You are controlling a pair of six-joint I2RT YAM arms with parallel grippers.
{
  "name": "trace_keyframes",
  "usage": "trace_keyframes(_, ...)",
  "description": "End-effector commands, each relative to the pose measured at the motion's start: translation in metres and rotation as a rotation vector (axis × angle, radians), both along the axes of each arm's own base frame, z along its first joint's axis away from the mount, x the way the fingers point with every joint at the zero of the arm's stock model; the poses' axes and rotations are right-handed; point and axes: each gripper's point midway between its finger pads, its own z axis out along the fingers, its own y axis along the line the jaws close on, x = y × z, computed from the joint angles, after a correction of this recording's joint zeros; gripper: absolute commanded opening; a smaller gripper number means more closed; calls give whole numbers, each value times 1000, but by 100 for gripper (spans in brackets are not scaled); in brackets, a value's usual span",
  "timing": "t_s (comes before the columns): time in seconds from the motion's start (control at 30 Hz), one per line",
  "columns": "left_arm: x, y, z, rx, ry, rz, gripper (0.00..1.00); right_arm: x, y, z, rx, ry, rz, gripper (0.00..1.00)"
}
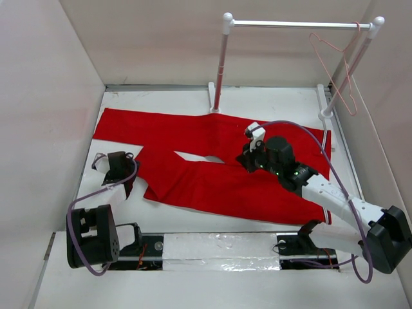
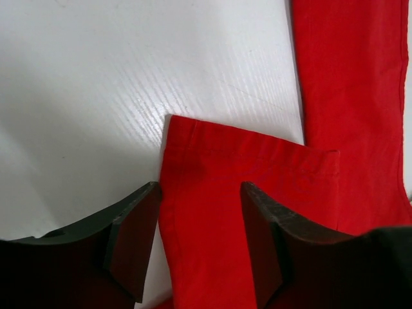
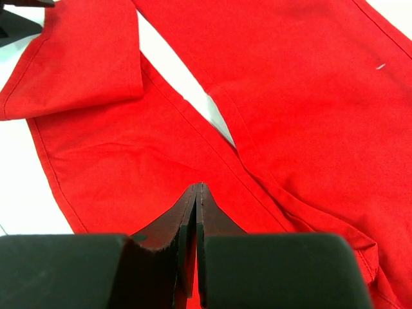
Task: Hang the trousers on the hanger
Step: Fold the trousers at the center of the board.
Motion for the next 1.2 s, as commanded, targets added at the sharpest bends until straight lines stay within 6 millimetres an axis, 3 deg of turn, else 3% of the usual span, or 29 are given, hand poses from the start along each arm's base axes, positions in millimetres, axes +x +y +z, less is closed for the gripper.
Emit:
trace_keyframes(0.0,-8,-9,-17,-31,63,-48,49,2,9,20,56,-64,21,6)
trace_keyframes(0.13,-8,-13,-22,-43,74,-73,32,3,8,25,65,-76,12,5)
trace_keyframes(0.17,-8,-13,-22,-43,74,-75,21,3,8,27,67,-80,11,5)
trace_keyframes(0.27,-7,-11,-21,-31,70,-75,0,4,7,28,69,-86,5,5)
trace_keyframes(0.53,1,-7,14,18,-38,-50,0,-8,29,25,47,-78,60,3)
trace_keyframes(0.67,-6,-8,13,24,-26,-61,0,-11,38,29,40,-87,75,3)
trace_keyframes(0.8,-17,-7,1,31,30,-54,0,-19,60,27,25,-76,136,0)
trace_keyframes(1.0,-18,1,19,76,-17,-23,0,-30,84,30,16,-88,184,0)
trace_keyframes(1.1,-17,7,41,92,-94,24,0,-29,82,33,19,-100,168,0)
trace_keyframes(1.17,-11,10,74,101,-205,47,0,-28,77,36,22,-109,148,0)
